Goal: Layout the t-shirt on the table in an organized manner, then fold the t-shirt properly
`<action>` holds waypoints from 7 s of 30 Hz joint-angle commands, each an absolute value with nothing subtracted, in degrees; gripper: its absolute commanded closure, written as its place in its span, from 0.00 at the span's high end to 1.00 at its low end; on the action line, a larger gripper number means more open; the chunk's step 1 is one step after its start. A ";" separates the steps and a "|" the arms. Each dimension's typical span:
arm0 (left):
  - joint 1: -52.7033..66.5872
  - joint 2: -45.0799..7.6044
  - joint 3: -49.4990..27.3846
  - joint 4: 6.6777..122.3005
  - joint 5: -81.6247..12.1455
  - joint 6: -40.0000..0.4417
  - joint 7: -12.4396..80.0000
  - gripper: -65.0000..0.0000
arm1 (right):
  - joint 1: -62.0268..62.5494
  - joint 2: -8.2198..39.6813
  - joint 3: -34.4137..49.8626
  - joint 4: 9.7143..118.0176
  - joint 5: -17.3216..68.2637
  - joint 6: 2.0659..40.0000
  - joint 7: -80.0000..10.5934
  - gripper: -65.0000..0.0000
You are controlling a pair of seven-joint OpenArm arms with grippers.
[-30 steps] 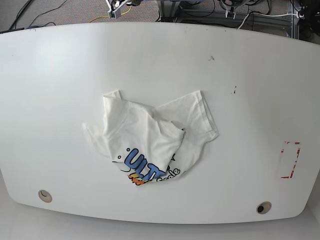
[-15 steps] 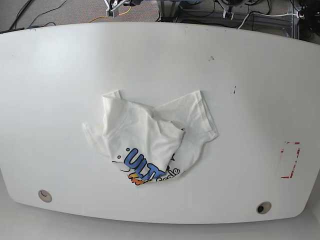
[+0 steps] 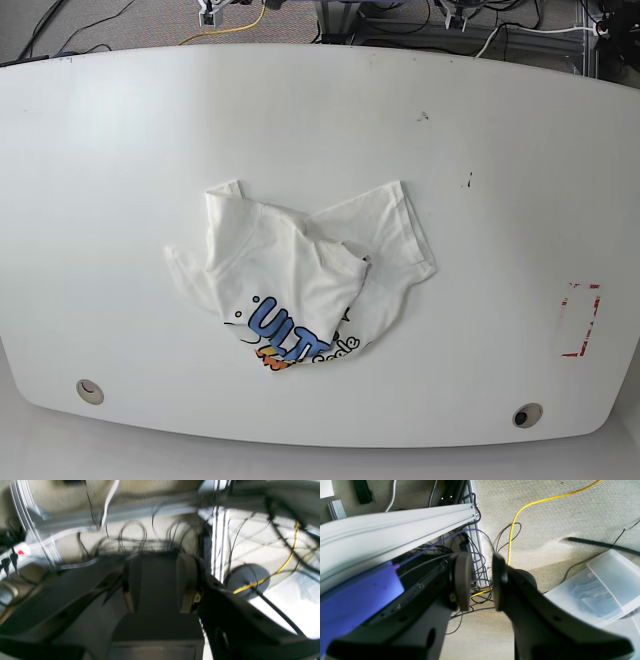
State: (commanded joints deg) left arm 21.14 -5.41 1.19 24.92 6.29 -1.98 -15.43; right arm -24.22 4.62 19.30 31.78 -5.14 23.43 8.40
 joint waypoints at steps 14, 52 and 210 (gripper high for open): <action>33.63 -6.11 1.10 44.18 6.20 -1.98 -15.52 0.34 | -39.60 3.56 19.56 52.62 -4.44 22.81 8.40 0.21; 75.38 -7.34 -8.66 95.52 -2.51 -2.07 -21.76 0.34 | -75.30 -1.27 19.30 109.49 7.52 26.68 4.70 0.21; 6.20 -1.98 13.85 84.44 -3.82 -2.15 21.93 0.72 | -10.68 -0.22 -1.80 116.88 -20.88 26.95 -26.51 0.02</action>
State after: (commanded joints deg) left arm 6.20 -1.98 13.85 84.44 -3.82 -2.15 21.93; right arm -10.68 -0.22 -1.80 116.88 -20.88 26.95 -26.51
